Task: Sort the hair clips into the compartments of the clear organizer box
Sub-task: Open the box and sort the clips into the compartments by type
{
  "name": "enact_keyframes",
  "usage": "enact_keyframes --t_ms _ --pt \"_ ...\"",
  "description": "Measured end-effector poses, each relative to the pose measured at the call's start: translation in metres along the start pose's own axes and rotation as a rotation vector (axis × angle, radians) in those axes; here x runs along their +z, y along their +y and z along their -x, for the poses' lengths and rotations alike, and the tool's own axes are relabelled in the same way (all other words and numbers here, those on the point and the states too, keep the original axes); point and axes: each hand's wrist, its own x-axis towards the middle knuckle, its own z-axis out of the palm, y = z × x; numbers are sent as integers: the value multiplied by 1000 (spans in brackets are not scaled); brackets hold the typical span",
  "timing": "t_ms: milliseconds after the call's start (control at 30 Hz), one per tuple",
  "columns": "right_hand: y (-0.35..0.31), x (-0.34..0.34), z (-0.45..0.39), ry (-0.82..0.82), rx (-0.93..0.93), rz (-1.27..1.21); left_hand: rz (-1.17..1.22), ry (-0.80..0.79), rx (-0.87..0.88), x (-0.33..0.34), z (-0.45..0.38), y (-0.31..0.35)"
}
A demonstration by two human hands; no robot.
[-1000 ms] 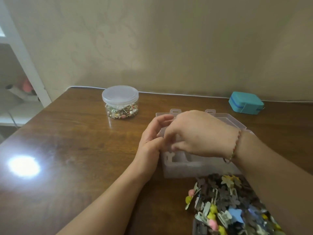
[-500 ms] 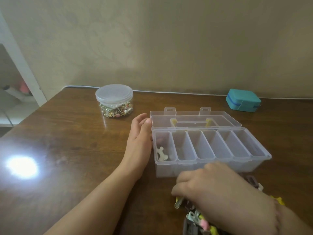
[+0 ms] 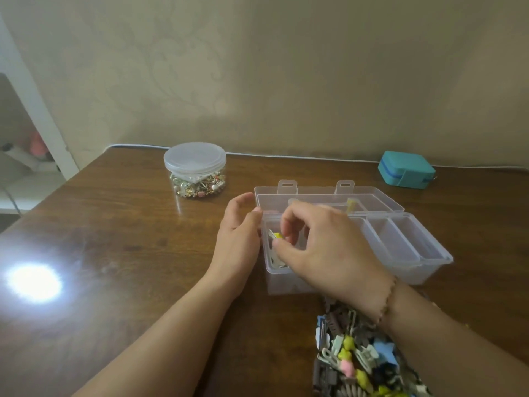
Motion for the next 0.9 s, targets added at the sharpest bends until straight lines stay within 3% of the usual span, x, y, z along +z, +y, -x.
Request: enact_keyframes --t_ms 233,467,567,633,733,900 --pt "1 -34 7 -105 -172 1 23 -6 17 1 2 2" --pt "10 -57 46 -556 -423 239 19 -12 21 1 0 0" --pt "9 -40 51 -659 -392 391 22 -18 17 1 1 1" --pt "13 -32 54 -683 -377 467 10 -16 12 1 1 2" --pt "23 -23 57 -530 -413 537 4 -12 12 1 1 2" --pt "20 -23 58 -449 -486 368 11 1 7 1 2 3"
